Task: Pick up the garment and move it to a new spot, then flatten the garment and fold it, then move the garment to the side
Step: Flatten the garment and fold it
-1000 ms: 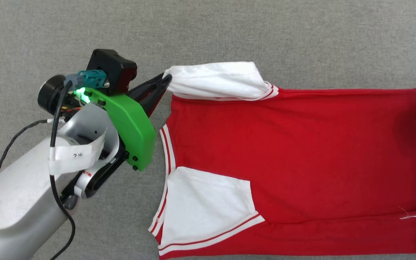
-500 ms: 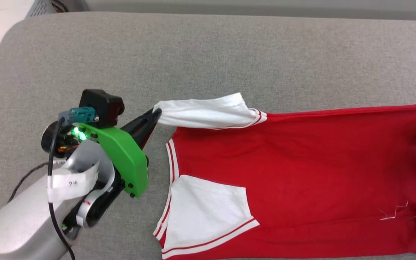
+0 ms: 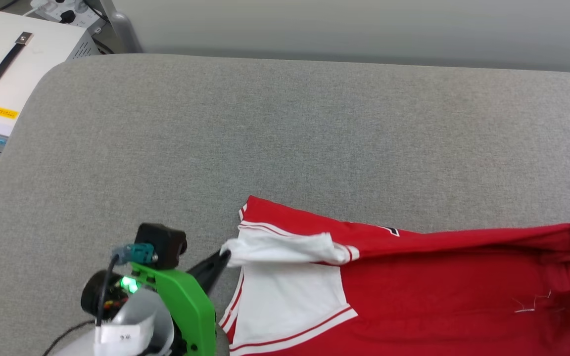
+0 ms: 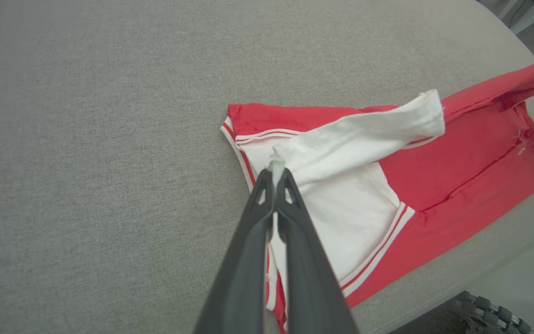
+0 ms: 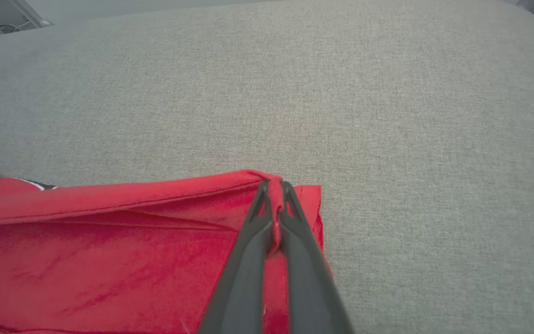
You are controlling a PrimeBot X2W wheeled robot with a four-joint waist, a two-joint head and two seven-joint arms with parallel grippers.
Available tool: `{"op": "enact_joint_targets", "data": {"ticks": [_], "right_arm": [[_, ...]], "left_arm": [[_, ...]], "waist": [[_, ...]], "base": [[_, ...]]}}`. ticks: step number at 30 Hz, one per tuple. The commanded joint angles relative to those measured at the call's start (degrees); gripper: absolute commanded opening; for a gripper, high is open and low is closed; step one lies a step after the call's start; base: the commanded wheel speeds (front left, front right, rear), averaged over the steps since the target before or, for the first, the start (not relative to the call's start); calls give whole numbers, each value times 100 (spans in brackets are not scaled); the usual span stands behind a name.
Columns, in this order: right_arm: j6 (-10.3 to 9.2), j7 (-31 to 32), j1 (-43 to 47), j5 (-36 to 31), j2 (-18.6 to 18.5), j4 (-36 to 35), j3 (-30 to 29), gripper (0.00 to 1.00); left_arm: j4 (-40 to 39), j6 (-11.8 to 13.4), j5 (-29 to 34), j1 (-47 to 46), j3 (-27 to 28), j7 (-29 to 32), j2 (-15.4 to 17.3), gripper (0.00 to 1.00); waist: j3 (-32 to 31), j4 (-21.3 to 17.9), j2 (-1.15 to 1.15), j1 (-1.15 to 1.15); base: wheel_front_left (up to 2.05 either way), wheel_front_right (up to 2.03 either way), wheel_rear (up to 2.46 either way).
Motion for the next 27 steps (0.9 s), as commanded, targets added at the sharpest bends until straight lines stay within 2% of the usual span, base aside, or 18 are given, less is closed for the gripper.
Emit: {"op": "enact_joint_targets", "data": {"ticks": [1,10,11,12,14,18,19,20,27], "right_arm": [[-5,66,136,65,-59,-69,29,0],[-5,535,791,379,-415,-369,242,0],[-5,558,843,380,-459,-389,263,11],[-5,581,901,366,-518,-410,298,15],[-5,615,1001,311,-639,-420,387,0],[-5,613,1080,228,-757,-395,559,0],[-5,618,1088,191,-782,-370,603,39],[-5,650,1100,179,-781,-316,613,100],[-5,769,1112,254,-683,-334,539,100]], "left_arm": [[16,24,-61,187,-61,-11,27,0],[406,-99,-159,633,-480,139,-31,0],[458,-117,-147,639,-517,154,-45,0],[516,-138,-141,646,-555,163,-74,0],[625,-191,-164,662,-619,178,-163,0],[865,-289,-135,643,-769,252,-290,0],[932,-306,-121,632,-806,274,-317,27],[980,-316,-106,622,-825,274,-341,98],[1262,-389,-4,543,-757,-99,-555,100]], "waist": [[-38,7,0,0],[-164,56,0,0],[-171,58,0,0],[-177,59,0,0],[-177,59,0,0],[-144,49,0,0],[-134,45,0,0],[-129,41,0,0],[-276,49,0,0]], "base": [[0,0,0],[0,0,0],[0,0,0],[0,0,0],[0,0,0],[0,0,0],[0,0,0],[0,0,0],[0,0,0]]}}
